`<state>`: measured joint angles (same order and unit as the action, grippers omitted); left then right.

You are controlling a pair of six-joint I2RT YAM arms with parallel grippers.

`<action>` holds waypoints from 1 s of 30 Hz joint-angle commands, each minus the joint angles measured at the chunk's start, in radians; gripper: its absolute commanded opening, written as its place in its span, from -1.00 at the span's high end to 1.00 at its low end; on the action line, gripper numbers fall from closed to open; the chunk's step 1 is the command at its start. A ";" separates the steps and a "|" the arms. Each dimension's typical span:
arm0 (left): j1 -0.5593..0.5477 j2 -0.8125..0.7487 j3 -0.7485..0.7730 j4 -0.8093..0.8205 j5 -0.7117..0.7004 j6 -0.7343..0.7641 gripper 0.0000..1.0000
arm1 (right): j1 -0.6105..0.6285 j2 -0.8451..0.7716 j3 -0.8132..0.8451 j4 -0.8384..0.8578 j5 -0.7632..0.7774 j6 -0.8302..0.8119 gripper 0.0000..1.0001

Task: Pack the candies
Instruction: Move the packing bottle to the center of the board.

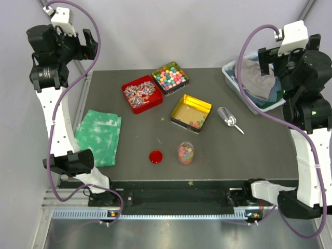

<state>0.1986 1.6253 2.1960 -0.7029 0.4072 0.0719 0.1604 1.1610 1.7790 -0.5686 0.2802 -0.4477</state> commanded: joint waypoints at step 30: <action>0.004 -0.058 -0.053 0.072 0.188 -0.069 -0.98 | -0.012 -0.011 0.079 -0.085 -0.266 0.060 -0.98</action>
<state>0.1986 1.6188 2.1551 -0.6899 0.4923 0.0231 0.1596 1.1610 1.8114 -0.6029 0.1837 -0.4068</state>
